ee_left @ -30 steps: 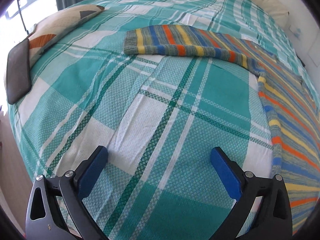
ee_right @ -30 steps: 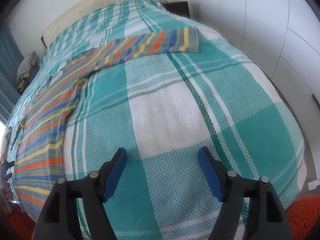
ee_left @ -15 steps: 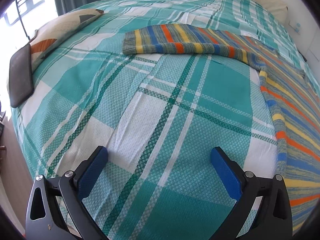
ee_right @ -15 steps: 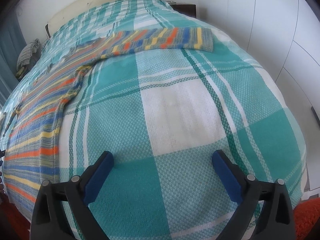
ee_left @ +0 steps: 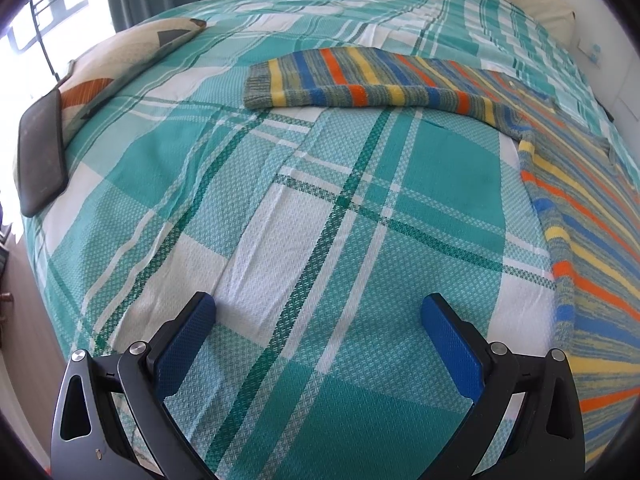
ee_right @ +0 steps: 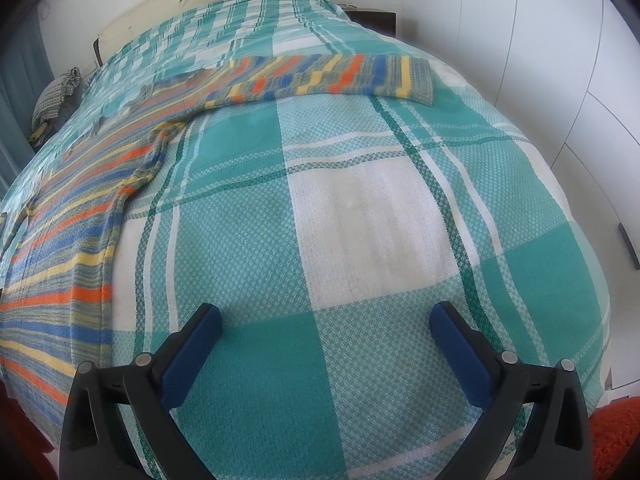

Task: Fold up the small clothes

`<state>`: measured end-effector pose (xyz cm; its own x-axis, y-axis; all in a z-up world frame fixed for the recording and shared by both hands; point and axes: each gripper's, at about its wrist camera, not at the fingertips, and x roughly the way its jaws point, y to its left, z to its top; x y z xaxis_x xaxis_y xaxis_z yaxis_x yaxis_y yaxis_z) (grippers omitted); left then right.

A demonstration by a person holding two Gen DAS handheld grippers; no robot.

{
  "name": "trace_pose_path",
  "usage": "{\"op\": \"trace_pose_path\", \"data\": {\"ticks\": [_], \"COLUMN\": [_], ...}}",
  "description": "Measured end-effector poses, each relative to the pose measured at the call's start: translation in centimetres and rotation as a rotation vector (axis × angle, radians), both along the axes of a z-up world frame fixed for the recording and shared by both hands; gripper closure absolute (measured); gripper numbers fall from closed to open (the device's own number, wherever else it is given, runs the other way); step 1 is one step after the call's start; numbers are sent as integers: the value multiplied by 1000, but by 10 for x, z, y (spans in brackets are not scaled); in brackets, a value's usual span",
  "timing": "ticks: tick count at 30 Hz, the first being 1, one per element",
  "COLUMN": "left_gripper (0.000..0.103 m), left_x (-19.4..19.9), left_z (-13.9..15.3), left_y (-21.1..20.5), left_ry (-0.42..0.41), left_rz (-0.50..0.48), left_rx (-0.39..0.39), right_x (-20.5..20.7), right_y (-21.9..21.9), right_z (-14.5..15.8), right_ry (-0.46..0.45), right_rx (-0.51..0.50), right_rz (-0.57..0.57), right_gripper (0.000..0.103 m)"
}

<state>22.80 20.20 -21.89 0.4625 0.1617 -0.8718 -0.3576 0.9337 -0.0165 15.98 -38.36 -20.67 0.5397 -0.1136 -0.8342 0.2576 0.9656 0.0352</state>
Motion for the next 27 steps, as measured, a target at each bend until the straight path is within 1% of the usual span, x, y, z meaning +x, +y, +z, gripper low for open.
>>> {"op": "trace_pose_path", "data": {"ticks": [8, 14, 27], "left_gripper": [0, 0, 0], "left_x": [0, -1, 0], "left_z": [0, -1, -1], "left_y": [-2, -5, -4], "left_ry": [11, 8, 9], "left_rz": [3, -5, -17], "left_rx": [4, 31, 28], "right_x": [-1, -2, -1], "right_y": [3, 4, 6], "right_z": [-1, -1, -2], "right_ry": [1, 1, 2], "right_rx": [-21, -27, -43], "right_rz": [1, 0, -4], "right_gripper": [0, 0, 0]}}
